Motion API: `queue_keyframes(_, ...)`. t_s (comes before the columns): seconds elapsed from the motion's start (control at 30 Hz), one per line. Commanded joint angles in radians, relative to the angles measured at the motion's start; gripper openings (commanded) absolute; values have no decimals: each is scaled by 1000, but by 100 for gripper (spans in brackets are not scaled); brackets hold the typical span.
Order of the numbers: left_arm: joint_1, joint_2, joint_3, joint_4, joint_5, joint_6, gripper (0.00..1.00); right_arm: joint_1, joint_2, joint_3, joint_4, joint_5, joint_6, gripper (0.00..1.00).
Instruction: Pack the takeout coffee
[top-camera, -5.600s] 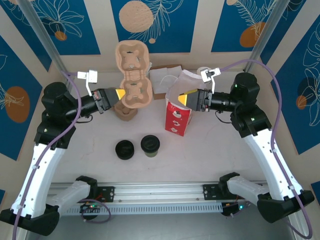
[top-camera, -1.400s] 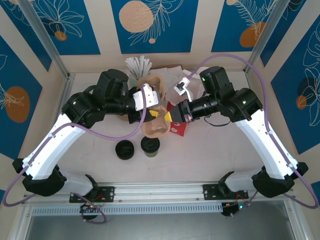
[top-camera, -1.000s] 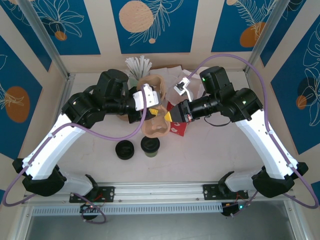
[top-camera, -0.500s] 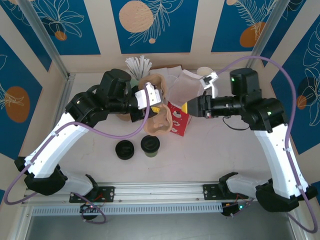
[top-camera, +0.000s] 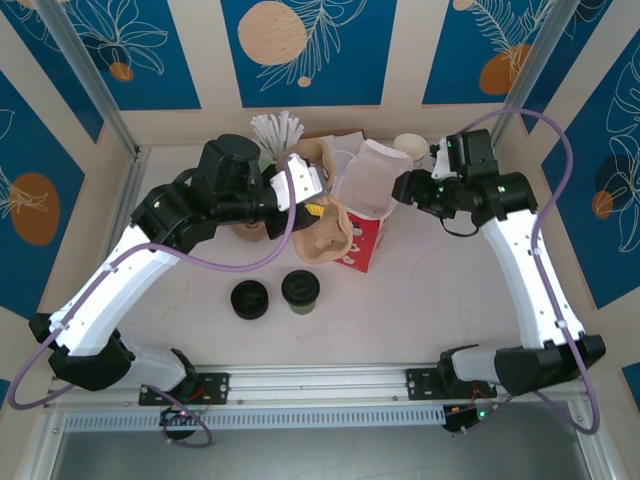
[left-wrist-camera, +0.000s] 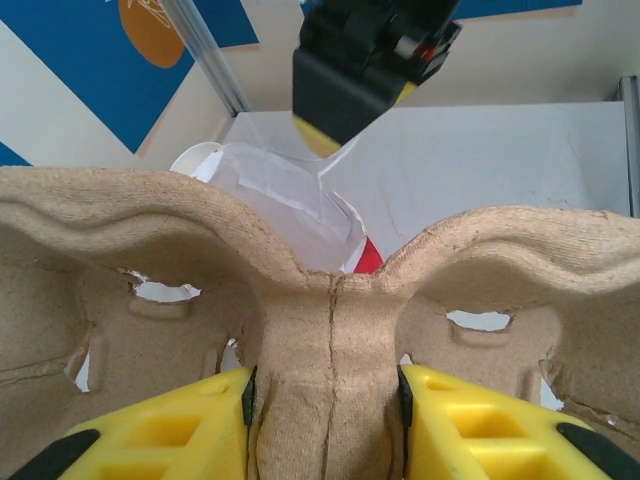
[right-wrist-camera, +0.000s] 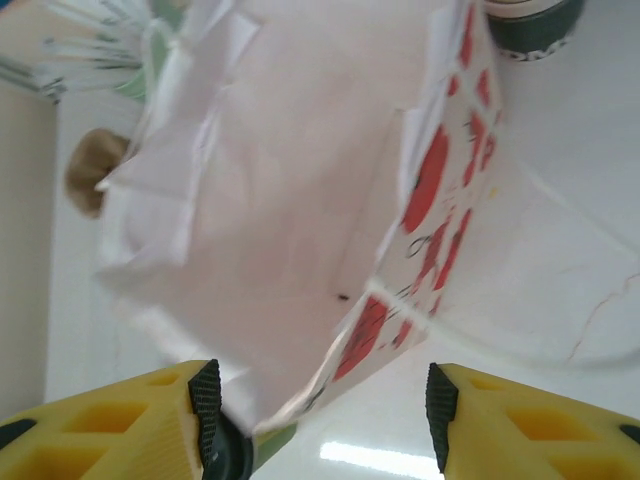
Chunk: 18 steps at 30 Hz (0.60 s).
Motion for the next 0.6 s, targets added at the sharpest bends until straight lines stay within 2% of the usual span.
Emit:
queue_keyframes(0.0, -8, 17, 1, 46, 20, -42, 38, -13, 27, -11, 65, 54, -16, 59)
queue_keyframes(0.37, -7, 57, 33, 77, 32, -68, 36, -26, 114, -28, 107, 20, -11, 58)
queue_keyframes(0.57, -7, 72, 38, 111, 84, -100, 36, -26, 143, -48, 119, -23, -9, 50)
